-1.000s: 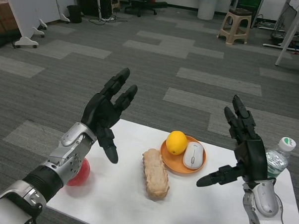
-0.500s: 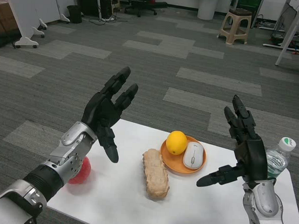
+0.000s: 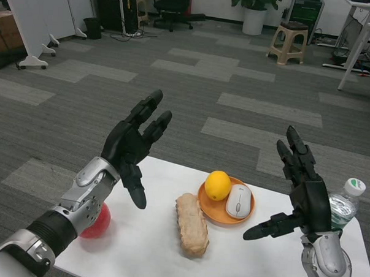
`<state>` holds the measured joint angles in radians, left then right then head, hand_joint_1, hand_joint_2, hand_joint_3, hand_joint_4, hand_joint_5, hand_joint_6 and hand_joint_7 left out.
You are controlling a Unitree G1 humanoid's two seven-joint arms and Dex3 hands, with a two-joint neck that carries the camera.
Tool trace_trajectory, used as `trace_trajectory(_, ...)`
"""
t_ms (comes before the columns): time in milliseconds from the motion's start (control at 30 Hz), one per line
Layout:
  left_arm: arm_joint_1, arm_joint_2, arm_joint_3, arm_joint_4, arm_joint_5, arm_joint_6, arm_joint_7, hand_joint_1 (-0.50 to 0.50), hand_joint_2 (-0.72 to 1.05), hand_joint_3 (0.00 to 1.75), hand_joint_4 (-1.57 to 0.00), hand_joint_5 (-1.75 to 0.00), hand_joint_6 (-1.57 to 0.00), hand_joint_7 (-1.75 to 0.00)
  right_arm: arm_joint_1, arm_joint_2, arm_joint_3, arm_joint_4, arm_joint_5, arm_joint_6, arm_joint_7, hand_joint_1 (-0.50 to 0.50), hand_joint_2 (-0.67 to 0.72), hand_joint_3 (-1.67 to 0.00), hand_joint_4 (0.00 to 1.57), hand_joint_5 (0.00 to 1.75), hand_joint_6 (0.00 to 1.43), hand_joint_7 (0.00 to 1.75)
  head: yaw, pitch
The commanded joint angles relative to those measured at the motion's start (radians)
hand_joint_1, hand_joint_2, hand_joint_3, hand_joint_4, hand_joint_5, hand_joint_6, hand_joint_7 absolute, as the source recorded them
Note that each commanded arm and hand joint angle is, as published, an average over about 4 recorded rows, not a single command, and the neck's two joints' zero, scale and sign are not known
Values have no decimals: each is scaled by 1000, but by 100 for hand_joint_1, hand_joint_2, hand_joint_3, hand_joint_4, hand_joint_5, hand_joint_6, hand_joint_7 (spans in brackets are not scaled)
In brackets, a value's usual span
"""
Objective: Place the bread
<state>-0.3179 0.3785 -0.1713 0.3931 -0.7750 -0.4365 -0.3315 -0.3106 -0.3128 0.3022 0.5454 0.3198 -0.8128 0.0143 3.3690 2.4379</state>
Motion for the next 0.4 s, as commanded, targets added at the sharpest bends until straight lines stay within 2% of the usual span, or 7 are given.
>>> trace_trajectory(33,-27,22,-8,9,-4,-1,4,-50,-64,9,0,0,0,0,-18,9,-11,-2,7,-5,-2,-33,9,0,0,17,0,0,-5,-7)
trace_trajectory(100,-30,24,-11,11,-5,-1,4,-50,-64,4,0,0,0,0,-18,12,-10,-1,7,-5,-2,-33,9,0,0,19,0,0,-6,-3)
trace_trajectory(267,-32,33,-22,12,-15,-1,4,-50,-64,7,0,0,0,0,-18,25,-13,-6,6,-5,-2,-33,9,0,0,19,0,0,-13,-4)
trace_trajectory(400,-33,46,-38,12,-29,-1,5,-50,-64,9,0,0,0,0,-18,30,-11,-10,5,-5,-2,-33,9,0,0,13,0,0,4,-13)
